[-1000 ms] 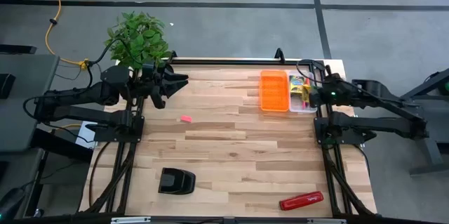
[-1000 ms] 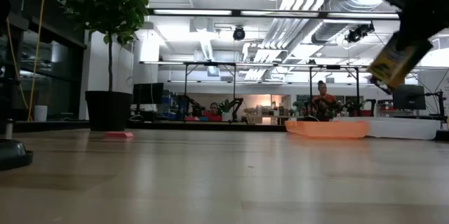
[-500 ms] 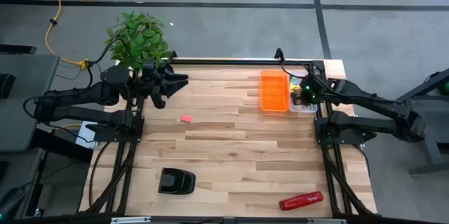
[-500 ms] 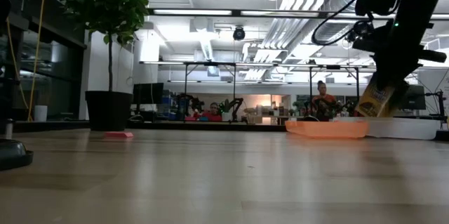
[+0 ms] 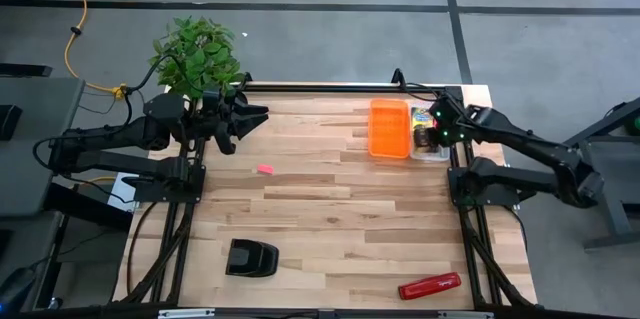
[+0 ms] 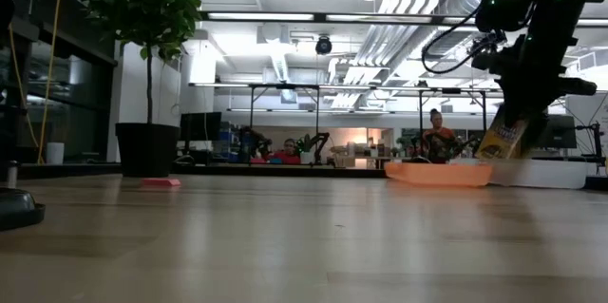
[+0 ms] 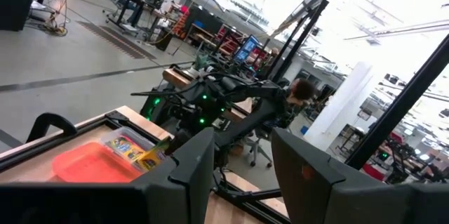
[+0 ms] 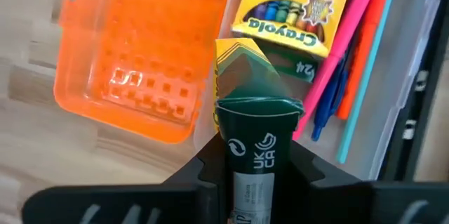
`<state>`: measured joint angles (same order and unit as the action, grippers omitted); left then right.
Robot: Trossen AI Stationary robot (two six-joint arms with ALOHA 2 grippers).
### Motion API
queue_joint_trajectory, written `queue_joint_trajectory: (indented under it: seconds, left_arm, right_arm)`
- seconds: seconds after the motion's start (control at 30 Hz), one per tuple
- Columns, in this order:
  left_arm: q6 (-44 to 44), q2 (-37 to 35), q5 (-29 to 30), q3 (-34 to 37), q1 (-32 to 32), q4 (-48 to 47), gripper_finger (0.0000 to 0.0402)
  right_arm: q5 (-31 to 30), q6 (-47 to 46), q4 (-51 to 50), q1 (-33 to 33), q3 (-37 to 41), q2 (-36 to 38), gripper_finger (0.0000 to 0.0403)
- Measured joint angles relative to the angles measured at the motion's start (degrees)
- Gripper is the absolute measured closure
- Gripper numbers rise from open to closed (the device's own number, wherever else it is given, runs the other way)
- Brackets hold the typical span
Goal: Pack school essentials
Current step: Put the yellow crayon box into the orange supply box
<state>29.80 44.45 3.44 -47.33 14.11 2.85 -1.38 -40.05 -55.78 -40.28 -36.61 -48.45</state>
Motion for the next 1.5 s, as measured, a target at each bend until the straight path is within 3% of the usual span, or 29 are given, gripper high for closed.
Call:
queue_joint_trajectory:
  seconds: [0.37,1.0,1.37,1.5]
  left_arm:
    - [0.0,0.0,0.0,0.0,0.0,0.0,0.027]
    - [0.0,0.0,0.0,0.0,0.0,0.0,0.027]
    - [0.0,0.0,0.0,0.0,0.0,0.0,0.027]
    - [0.2,0.0,0.0,0.0,0.0,0.0,0.027]
  right_arm:
    - [9.5,-0.9,4.5,-9.6,4.5,0.1,0.034]
    - [11.5,-0.9,5.1,-12.2,4.6,0.0,0.0336]
    - [10.3,0.7,4.6,-12.2,3.1,0.0,0.0229]
    - [7.2,1.8,2.6,-12.2,0.9,0.0,0.021]
